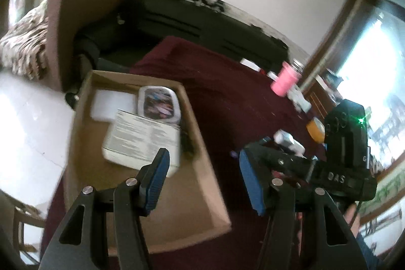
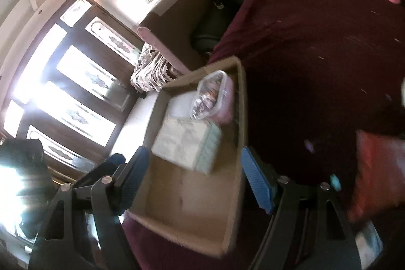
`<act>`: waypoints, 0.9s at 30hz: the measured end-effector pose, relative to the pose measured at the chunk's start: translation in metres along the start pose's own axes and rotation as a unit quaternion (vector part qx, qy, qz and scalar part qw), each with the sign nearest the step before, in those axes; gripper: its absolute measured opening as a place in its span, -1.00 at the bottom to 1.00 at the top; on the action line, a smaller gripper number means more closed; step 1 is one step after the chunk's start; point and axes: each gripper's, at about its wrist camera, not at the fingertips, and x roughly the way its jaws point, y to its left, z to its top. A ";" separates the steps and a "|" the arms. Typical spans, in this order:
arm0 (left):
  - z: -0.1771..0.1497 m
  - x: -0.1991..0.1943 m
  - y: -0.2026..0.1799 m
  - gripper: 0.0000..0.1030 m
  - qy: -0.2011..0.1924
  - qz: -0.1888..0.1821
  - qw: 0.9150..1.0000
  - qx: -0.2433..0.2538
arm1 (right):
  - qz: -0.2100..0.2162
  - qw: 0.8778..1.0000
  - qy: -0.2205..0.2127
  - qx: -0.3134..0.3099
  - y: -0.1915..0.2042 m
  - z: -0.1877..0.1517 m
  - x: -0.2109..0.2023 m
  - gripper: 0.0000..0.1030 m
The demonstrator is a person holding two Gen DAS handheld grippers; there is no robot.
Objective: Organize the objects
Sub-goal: 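Grasp the black snack packet with the left tool while the right tool reaches the white bottle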
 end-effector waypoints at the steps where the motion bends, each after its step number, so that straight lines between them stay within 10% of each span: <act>1: -0.006 0.002 -0.011 0.01 0.006 -0.007 1.000 0.011 | -0.003 1.000 -0.001 -0.003 -0.005 -0.006 -0.010 0.48; 13: -0.090 0.055 -0.124 0.03 0.104 -0.090 0.986 0.094 | -0.110 0.990 -0.087 0.033 -0.096 -0.084 -0.172 0.47; 27: -0.122 0.105 -0.165 0.03 0.165 -0.046 0.972 0.159 | -0.136 0.986 -0.072 0.057 -0.155 -0.119 -0.184 0.46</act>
